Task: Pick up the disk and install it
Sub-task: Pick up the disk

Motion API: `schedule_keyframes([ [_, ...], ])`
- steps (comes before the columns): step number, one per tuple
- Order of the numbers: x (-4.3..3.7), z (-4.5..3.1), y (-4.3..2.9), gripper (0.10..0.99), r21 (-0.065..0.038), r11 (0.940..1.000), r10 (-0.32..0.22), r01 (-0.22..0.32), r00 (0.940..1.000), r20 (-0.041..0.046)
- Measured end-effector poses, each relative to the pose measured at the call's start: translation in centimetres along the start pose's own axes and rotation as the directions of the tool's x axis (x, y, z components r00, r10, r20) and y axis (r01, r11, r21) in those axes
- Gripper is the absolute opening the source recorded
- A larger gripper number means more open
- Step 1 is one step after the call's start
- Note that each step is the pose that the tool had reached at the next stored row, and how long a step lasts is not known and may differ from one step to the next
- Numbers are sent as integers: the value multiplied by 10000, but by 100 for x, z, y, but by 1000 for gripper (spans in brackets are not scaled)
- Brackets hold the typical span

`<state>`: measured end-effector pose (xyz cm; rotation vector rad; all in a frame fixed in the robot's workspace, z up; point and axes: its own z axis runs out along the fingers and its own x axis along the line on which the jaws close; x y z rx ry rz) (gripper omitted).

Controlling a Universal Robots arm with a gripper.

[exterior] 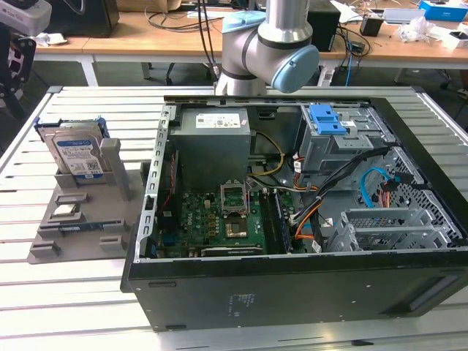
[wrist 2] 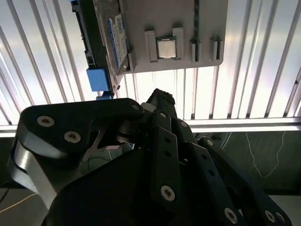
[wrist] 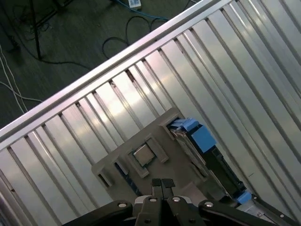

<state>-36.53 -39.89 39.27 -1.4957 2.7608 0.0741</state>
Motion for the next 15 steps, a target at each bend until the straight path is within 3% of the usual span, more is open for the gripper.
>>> schedule_keyframes([
  [11, 0, 0, 0, 106, -30, 9932, -1165, 1165, 9932, -46],
  [15, 0, 0, 0, 106, -49, 9830, -1833, 1833, 9830, -71],
])
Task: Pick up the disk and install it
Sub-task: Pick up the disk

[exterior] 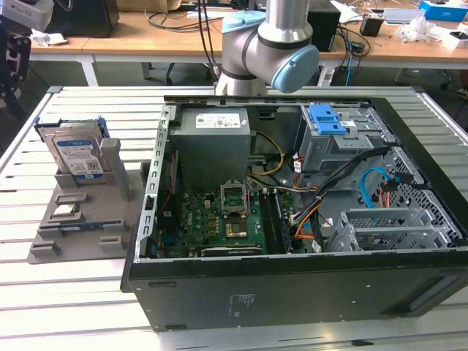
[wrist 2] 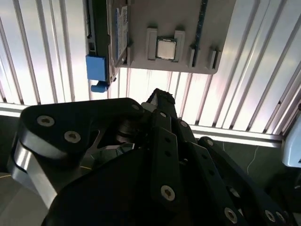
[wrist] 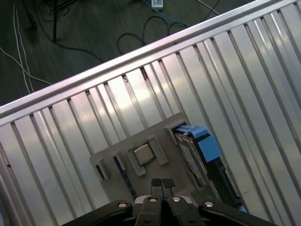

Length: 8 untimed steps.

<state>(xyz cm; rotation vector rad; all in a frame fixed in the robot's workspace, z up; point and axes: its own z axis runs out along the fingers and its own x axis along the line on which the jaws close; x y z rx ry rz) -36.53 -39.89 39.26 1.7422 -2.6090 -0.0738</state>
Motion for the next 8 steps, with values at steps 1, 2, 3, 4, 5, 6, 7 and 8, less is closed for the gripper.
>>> schedule_keyframes([
  [1, 0, 0, 0, 106, -1, 10000, -64, 64, 10000, -3],
  [2, 0, 0, 0, 106, -4, 9999, -169, 169, 9999, -7],
  [3, 0, 0, 0, 106, -6, 9997, -264, 264, 9997, -10],
  [4, 0, 0, 0, 106, -12, 9989, -468, 468, 9989, -19],
  [5, 0, 0, 0, 106, -15, 9982, -602, 602, 9982, -24],
  [6, 0, 0, 0, 106, -19, 9973, -730, 730, 9973, -30],
  [7, 0, 0, 0, 106, -20, 9968, -795, 795, 9968, -32],
  [8, 0, 0, 0, 106, -25, 9952, -975, 975, 9952, -39],
])
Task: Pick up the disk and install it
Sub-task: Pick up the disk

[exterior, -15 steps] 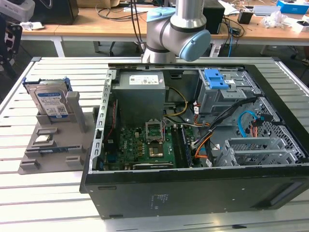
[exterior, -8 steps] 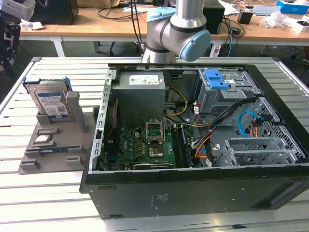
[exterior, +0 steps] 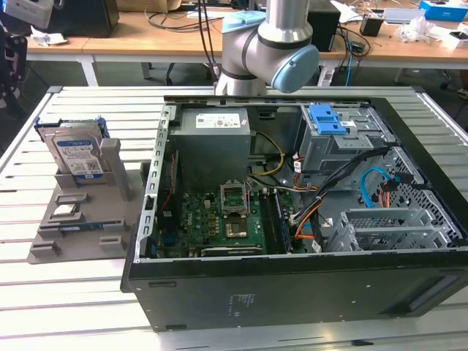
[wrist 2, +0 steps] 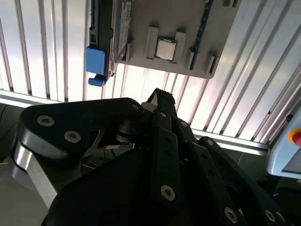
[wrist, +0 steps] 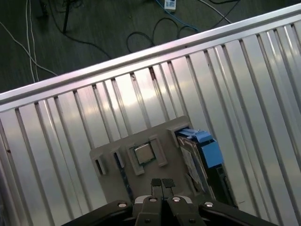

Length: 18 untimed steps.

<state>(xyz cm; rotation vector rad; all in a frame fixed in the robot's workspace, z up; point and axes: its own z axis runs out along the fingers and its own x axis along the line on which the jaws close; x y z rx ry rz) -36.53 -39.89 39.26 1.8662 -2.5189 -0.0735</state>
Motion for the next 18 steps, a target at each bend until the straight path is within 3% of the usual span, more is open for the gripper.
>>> schedule_keyframes([
  [12, 0, 0, 0, 106, -24, 9954, -955, 955, 9954, -38],
  [18, 0, 0, 0, 106, -44, 9865, -1640, 1640, 9864, -64],
])
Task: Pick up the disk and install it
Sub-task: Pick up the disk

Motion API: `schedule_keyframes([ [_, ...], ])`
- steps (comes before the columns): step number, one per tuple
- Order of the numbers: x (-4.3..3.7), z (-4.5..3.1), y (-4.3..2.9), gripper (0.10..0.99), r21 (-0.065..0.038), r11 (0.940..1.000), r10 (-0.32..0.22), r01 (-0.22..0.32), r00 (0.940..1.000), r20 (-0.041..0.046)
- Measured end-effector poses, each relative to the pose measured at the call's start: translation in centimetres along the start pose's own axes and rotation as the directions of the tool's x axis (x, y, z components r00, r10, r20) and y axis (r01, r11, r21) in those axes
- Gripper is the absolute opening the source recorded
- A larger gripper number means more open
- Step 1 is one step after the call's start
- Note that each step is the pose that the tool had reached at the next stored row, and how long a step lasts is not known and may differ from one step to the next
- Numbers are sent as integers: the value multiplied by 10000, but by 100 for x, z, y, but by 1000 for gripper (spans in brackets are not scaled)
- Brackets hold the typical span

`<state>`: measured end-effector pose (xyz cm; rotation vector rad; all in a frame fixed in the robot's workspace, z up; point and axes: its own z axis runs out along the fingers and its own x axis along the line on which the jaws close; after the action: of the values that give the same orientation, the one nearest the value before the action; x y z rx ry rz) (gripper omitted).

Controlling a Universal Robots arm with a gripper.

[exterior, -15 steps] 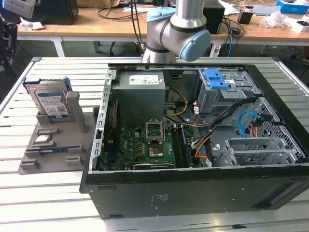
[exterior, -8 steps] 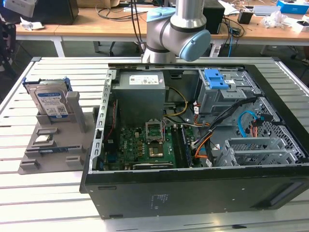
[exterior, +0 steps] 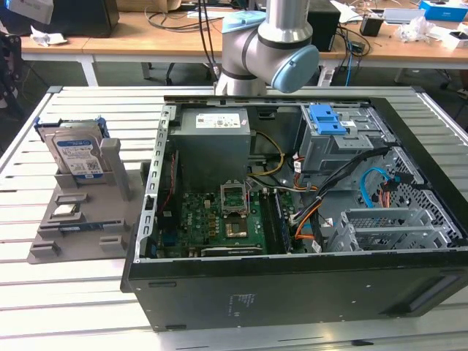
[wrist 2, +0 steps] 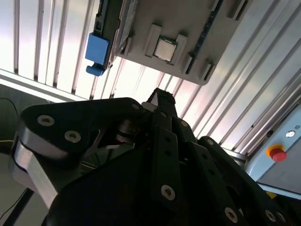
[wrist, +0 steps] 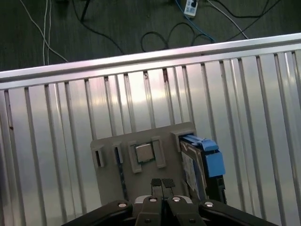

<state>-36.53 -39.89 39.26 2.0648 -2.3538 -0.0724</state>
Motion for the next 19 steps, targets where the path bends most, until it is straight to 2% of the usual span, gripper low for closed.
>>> schedule_keyframes([
  [4, 0, 0, 0, 106, -15, 9982, -606, 606, 9982, -24],
  [11, 0, 0, 0, 114, -15, 9981, -620, 620, 9981, -25],
  [12, 0, 0, 0, 169, -16, 9981, -620, 620, 9981, -26],
  [13, 0, 0, 0, 294, -15, 9981, -622, 622, 9981, -26],
  [14, 0, 0, 0, 357, -16, 9981, -623, 623, 9981, -26],
  [15, 0, 0, 0, 357, -15, 9981, -623, 623, 9981, -25],
  [16, 0, 0, 0, 416, -15, 9980, -624, 624, 9980, -25],
  [17, 0, 0, 0, 416, -15, 9980, -625, 625, 9980, -26],
  [18, 0, 0, 0, 482, -16, 9980, -625, 625, 9980, -26],
  [19, 0, 0, 0, 482, -15, 9980, -626, 626, 9980, -25],
])
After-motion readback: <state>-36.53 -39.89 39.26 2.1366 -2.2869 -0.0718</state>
